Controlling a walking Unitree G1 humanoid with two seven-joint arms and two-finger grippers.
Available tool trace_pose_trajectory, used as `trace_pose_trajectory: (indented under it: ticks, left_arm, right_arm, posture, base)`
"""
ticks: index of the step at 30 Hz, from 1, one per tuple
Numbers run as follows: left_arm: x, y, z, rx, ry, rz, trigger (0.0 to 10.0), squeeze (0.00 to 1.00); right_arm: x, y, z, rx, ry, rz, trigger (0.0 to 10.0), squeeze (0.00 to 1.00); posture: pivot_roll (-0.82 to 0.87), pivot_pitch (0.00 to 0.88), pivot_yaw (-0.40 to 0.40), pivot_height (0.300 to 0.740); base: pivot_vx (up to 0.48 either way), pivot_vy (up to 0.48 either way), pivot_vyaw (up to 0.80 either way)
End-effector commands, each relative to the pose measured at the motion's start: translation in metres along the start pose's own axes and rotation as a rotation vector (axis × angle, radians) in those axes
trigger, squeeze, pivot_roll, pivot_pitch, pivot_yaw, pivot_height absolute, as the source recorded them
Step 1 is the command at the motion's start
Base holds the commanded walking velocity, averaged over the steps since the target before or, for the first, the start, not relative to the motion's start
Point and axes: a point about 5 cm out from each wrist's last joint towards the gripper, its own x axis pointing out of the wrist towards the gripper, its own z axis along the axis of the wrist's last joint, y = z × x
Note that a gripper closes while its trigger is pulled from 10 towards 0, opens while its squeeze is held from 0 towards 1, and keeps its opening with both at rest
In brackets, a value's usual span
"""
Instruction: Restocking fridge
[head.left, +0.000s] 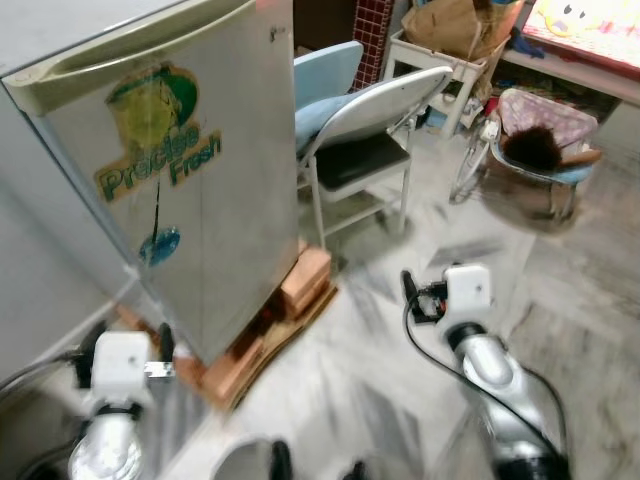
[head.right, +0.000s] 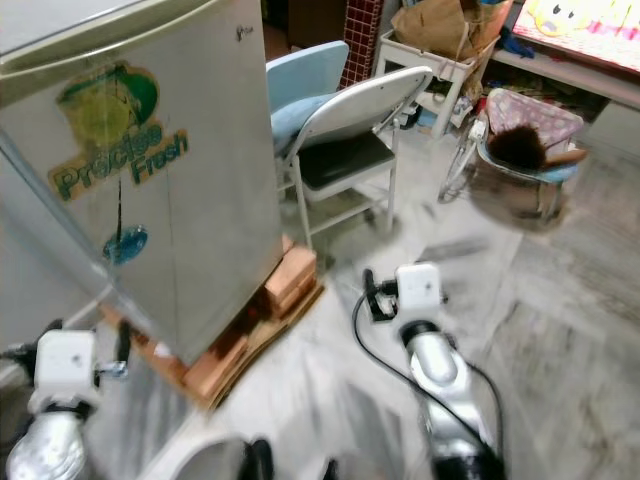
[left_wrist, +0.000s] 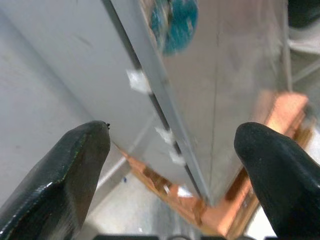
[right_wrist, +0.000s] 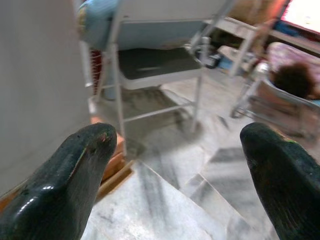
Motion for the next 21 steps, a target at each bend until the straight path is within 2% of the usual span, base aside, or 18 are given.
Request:
trace_pose_trajectory:
  ticks: [1,8,11,13,15,17,19,21]
  left_arm:
    - [0.003,0.002,0.005,0.002,-0.017,-0.006,10.0,0.00]
    - [0.000,0.002,0.003,0.002,-0.013,-0.017,10.0,0.00]
    - [0.000,-0.001,0.004,-0.021,-0.021,-0.050,10.0,0.00]
    - [0.000,-0.002,0.005,-0.022,-0.024,-0.054,10.0,0.00]
    - [0.000,-0.003,0.003,-0.033,-0.013,-0.051,10.0,0.00]
    - [0.001,-0.003,0.001,-0.041,-0.008,-0.053,10.0,0.00]
    - [0.000,-0.003,0.001,-0.035,-0.014,-0.060,10.0,0.00]
    - [-0.001,-0.004,0.002,-0.025,-0.017,-0.064,10.0,0.00]
  right_arm:
    - [0.002,0.003,0.003,0.007,-0.011,0.008,10.0,0.00]
    - [0.007,0.002,0.012,-0.054,-0.052,-0.033,10.0,0.00]
    - [0.009,0.002,0.017,-0.039,-0.093,-0.052,10.0,0.00]
    - [0.010,0.001,0.017,-0.011,-0.086,-0.051,10.0,0.00]
    - [0.009,0.004,0.015,0.068,-0.068,-0.010,10.0,0.00]
    - [0.009,0.003,0.014,0.071,-0.072,-0.014,10.0,0.00]
    - [0.008,0.005,0.011,0.099,-0.058,-0.009,10.0,0.00]
    - [0.008,0.006,0.014,0.085,-0.074,0.008,10.0,0.00]
  posture:
    - [0.04,0.106,-0.029,0.735]
    - [0.04,0.110,-0.034,0.735]
    - [0.04,0.104,-0.034,0.735]
    - [0.04,0.105,-0.034,0.735]
    - [0.04,0.105,-0.033,0.735]
    - [0.04,0.105,-0.033,0.735]
    - [0.04,0.105,-0.033,0.735]
    - [0.04,0.103,-0.037,0.735]
  base:
    - [0.000,0.454,0.00]
    - [0.000,0.445,0.00]
    - [0.000,0.461,0.00]
    - [0.000,0.472,0.00]
    - [0.000,0.472,0.00]
    - [0.000,0.474,0.00]
    - [0.000,0.000,0.00]
    - [0.000,0.000,0.00]
